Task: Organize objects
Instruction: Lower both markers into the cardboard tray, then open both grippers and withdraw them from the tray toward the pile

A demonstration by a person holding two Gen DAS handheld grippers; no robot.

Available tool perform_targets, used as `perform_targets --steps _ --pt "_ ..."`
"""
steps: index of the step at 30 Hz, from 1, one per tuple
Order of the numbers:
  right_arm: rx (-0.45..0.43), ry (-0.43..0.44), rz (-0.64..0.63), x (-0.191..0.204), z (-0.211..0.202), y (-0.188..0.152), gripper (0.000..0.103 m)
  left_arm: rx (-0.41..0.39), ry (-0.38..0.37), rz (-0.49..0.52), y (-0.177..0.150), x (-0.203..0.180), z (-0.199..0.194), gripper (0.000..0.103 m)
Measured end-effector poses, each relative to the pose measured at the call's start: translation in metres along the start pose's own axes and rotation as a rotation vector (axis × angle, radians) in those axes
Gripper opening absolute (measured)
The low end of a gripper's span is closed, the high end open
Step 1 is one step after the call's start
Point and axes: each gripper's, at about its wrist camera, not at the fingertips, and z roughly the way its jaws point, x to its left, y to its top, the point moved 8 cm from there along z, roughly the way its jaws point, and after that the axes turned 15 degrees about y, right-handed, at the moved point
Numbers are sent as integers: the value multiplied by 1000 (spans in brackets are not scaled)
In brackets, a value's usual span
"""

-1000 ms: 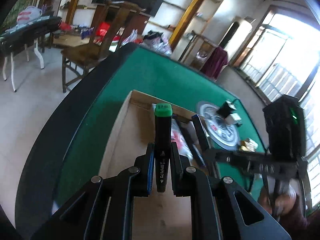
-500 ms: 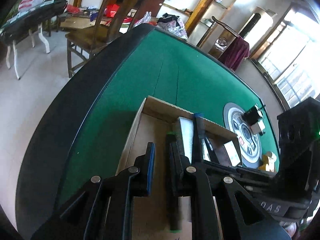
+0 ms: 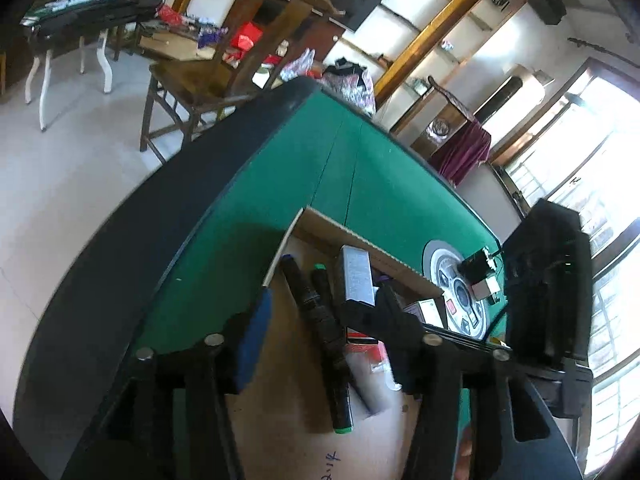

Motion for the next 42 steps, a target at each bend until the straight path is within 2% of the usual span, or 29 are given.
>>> perform_targets --steps 1,3,7,14,16,18,20,24,28,31,35,37,42 --pt "-2 -2 1 0 0 0 14 -8 2 -3 0 2 -3 58" --pt "-10 -9 3 1 -1 0 15 -19 -2 -21 0 6 -10 61" --pt "-34 0 27 2 -5 0 22 -19 -19 -48 -4 11 -16 62" --pt "-103 -5 13 3 -43 -3 22 2 -27 -38 -17 9 -18 62" --pt "-122 -22 -6 2 -62 -8 37 15 -38 -35 -23 4 -20 62" --pt "-143 -42 -27 -2 -84 -16 45 28 -48 -23 -29 -3 -25 62" --pt "-161 -69 -47 -8 -109 -25 45 39 -61 -3 -36 -14 -30 63" --pt "-252 -156 -50 -38 -184 -52 47 54 -117 51 -53 -47 -44 66" --pt "-421 -279 17 -85 -278 -80 55 71 -174 147 -74 -101 -49 68" --pt "-521 -297 95 -114 -325 -94 59 109 -181 225 -94 -139 -39 68" --pt "-591 -295 178 -151 -354 -107 59 185 -184 313 -131 -194 -19 68" --pt "-609 -289 203 -166 -361 -111 59 192 -178 357 -147 -214 -14 68" --pt "-658 -210 248 -196 -370 -126 59 193 -137 514 -190 -265 4 67"
